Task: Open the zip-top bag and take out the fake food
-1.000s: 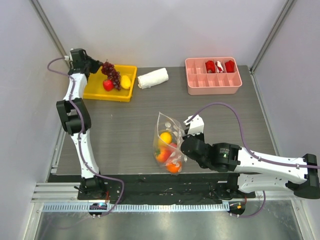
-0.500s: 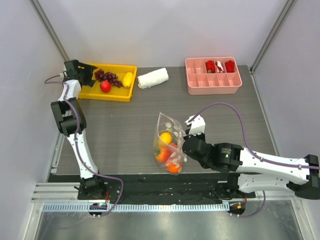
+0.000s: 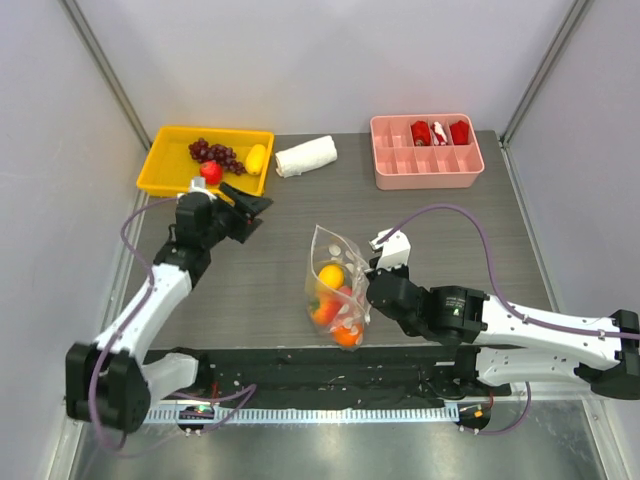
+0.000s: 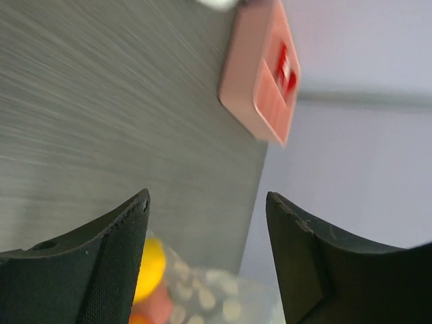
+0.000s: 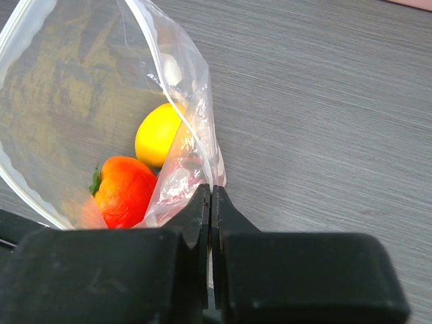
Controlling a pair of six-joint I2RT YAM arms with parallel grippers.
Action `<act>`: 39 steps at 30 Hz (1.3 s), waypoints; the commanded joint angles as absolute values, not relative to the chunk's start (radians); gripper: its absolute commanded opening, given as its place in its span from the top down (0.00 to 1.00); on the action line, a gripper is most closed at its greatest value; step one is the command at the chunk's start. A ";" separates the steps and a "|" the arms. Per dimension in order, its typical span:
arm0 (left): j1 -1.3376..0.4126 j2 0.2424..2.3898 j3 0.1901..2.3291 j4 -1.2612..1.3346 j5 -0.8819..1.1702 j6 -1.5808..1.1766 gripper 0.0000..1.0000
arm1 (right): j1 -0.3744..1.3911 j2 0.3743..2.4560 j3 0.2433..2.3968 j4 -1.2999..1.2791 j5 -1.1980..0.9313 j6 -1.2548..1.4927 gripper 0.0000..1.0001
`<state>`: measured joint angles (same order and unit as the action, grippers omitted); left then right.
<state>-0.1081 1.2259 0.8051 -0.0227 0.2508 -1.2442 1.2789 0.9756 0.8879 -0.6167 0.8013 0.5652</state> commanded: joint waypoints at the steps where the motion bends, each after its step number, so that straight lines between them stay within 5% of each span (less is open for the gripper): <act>1: -0.347 1.005 0.738 -0.021 0.147 -1.105 0.32 | 1.278 0.979 0.885 -0.555 0.795 0.552 0.98; 15: -1.024 0.966 0.842 -0.092 -0.110 -0.908 0.58 | 1.278 1.011 0.951 -0.508 0.756 0.512 0.99; 26: -1.143 1.150 1.075 -0.464 -0.555 -1.053 0.78 | 1.278 0.997 0.994 -0.512 0.724 0.541 0.98; 34: -1.143 1.296 1.077 -0.511 -0.566 -1.215 0.83 | 1.278 0.959 0.986 -0.427 0.672 0.580 0.98; 39: -1.121 1.362 1.118 -0.580 -0.565 -1.227 0.78 | 1.278 0.965 0.994 -0.405 0.658 0.575 0.99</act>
